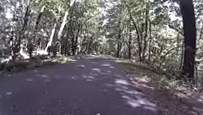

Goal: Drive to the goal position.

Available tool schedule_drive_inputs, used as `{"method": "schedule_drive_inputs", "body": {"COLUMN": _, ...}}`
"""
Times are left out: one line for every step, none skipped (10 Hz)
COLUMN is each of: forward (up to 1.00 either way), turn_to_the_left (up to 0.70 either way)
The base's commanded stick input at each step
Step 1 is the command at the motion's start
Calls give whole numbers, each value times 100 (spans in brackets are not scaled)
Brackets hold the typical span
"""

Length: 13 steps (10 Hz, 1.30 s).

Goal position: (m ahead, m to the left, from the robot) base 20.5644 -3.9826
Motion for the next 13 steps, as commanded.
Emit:
{"method": "schedule_drive_inputs", "body": {"forward": 45, "turn_to_the_left": 0}}
{"method": "schedule_drive_inputs", "body": {"forward": 45, "turn_to_the_left": 0}}
{"method": "schedule_drive_inputs", "body": {"forward": 45, "turn_to_the_left": 0}}
{"method": "schedule_drive_inputs", "body": {"forward": 45, "turn_to_the_left": 0}}
{"method": "schedule_drive_inputs", "body": {"forward": 45, "turn_to_the_left": 0}}
{"method": "schedule_drive_inputs", "body": {"forward": 45, "turn_to_the_left": 0}}
{"method": "schedule_drive_inputs", "body": {"forward": 45, "turn_to_the_left": 0}}
{"method": "schedule_drive_inputs", "body": {"forward": 45, "turn_to_the_left": 0}}
{"method": "schedule_drive_inputs", "body": {"forward": 45, "turn_to_the_left": 0}}
{"method": "schedule_drive_inputs", "body": {"forward": 38, "turn_to_the_left": 0}}
{"method": "schedule_drive_inputs", "body": {"forward": 28, "turn_to_the_left": 0}}
{"method": "schedule_drive_inputs", "body": {"forward": 45, "turn_to_the_left": 0}}
{"method": "schedule_drive_inputs", "body": {"forward": 45, "turn_to_the_left": 0}}
